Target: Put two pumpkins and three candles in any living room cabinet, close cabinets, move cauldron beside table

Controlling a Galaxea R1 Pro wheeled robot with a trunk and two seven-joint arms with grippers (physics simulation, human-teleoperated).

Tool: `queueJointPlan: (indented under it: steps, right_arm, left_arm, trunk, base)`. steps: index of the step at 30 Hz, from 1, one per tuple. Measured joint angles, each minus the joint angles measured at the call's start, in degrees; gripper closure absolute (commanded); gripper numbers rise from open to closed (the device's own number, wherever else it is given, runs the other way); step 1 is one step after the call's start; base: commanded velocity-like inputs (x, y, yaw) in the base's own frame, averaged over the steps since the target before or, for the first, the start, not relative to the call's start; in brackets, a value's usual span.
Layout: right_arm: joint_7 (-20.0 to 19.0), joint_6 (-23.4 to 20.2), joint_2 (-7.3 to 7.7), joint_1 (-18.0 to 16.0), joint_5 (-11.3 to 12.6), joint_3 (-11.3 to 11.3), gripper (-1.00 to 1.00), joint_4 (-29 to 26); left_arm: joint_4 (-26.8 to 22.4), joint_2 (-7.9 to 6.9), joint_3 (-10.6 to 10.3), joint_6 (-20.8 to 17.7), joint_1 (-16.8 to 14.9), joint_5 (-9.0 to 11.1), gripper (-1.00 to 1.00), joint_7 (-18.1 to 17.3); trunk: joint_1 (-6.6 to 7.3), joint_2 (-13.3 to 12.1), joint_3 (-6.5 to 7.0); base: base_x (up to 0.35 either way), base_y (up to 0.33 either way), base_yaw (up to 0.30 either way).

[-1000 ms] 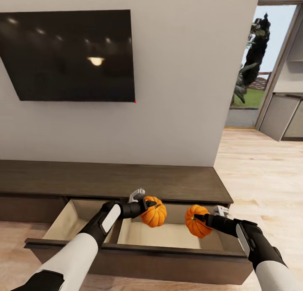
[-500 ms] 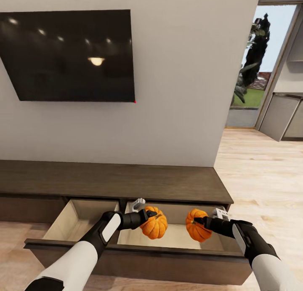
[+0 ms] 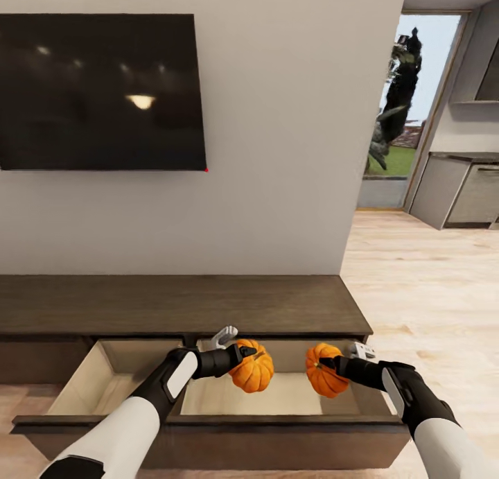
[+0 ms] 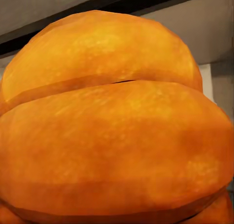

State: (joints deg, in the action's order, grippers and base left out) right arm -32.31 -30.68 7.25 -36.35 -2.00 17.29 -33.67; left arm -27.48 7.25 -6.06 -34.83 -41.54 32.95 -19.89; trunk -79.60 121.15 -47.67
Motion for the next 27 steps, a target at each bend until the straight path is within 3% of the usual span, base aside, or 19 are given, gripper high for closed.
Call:
queueJointPlan:
  steps: [11, 18, 27]
  right_arm:
    - [-0.8, -0.8, -0.1, 0.0, 0.0, -0.9, 1.0, 0.5]
    - [-0.9, -0.9, -0.53, 0.0, 0.1, -1.2, 1.0, 0.5]
    - [-0.8, -0.8, -1.17, 0.0, -0.2, -1.3, 1.0, 0.5]
  left_arm:
    - [1.1, 0.02, -0.1, 0.1, 0.0, -0.3, 1.0, 1.0]
    - [1.2, -0.04, -0.1, 2.6, 0.1, -0.3, 1.0, 0.8]
    - [1.0, -0.59, -0.1, 3.1, 1.1, -0.2, 1.0, -1.8]
  trunk:
    - [0.0, 0.0, 0.0]
    - [0.0, 0.0, 0.0]
    - [0.01, 0.0, 0.0]
  base:
    - [0.041, 0.0, -0.003]
    - [0.001, 0.0, 0.0]
    - [0.047, 0.003, 0.0]
